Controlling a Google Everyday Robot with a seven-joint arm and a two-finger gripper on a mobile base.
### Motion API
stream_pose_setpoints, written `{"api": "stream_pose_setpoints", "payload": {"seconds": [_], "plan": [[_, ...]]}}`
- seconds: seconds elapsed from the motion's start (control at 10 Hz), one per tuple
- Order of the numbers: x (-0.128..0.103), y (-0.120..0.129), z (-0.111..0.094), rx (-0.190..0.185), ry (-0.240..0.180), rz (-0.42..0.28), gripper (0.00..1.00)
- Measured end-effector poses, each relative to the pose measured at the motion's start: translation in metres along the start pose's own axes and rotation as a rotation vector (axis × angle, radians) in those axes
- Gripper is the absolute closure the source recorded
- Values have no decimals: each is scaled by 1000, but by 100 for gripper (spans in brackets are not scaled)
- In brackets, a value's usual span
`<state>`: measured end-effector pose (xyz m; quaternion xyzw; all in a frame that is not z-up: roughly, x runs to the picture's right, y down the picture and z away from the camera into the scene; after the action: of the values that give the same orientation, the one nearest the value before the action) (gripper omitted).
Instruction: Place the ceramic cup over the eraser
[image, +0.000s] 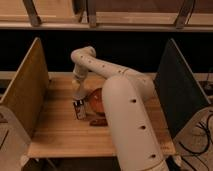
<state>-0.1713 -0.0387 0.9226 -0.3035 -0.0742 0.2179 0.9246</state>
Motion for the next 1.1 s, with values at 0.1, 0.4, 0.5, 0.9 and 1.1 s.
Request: {"api": "stream_pose_setpoints", "payload": {"seconds": [0.1, 0.4, 0.5, 0.9, 1.1], "plan": [[-4, -10, -17, 35, 6, -14, 100], [-27, -21, -77, 115, 19, -43, 100], [-29, -17, -94, 122, 27, -29, 100], [-42, 21, -170, 154, 40, 31, 100], [-41, 39, -193, 162, 33, 66, 100]]}}
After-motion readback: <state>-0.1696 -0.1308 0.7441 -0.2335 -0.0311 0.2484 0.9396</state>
